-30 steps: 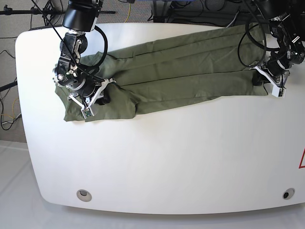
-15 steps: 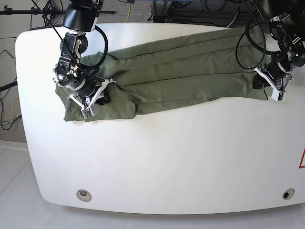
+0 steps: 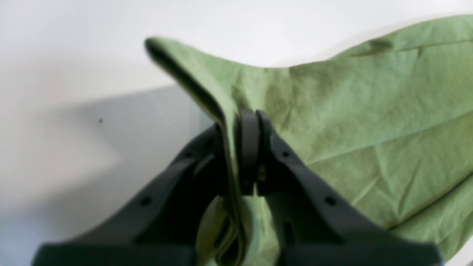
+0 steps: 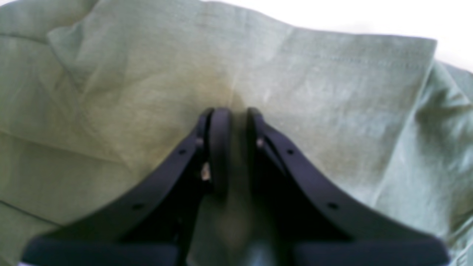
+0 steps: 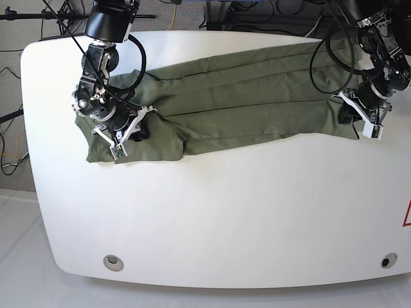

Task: Fold the T-shirt properly
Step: 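Carry the band end with the left gripper toward the right gripper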

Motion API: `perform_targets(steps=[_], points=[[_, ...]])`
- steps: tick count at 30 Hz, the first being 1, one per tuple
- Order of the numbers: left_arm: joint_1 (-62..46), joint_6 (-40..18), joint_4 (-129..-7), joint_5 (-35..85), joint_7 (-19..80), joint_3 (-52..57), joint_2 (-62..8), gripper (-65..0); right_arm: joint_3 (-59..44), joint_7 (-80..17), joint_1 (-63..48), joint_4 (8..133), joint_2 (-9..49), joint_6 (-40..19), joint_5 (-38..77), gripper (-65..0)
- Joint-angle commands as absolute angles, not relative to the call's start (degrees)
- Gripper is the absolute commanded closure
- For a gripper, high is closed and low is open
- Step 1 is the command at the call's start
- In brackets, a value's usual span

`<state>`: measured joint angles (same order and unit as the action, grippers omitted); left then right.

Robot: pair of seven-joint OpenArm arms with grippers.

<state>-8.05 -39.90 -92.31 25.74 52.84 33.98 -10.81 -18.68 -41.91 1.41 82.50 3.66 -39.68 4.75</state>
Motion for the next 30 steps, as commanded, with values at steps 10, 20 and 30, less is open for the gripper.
perform_targets(steps=[10, 20, 30], points=[[-7.0, -40.0, -94.8, 26.3, 55.2, 34.1, -7.7, -1.7, -18.6, -44.2, 1.7, 82.6, 3.9, -40.0, 3.4, -8.1], [-6.8, -40.0, -100.9, 26.4, 58.5, 33.5, -6.9, -1.1, -18.5, -44.8, 1.7, 81.7, 3.8, -40.0, 3.6, -8.2], [-6.2, -40.0, -107.2, 26.2, 62.1, 32.7, -4.1, -1.4, -18.4, -45.0, 2.1, 81.5, 4.0, -40.0, 3.3, -8.5]])
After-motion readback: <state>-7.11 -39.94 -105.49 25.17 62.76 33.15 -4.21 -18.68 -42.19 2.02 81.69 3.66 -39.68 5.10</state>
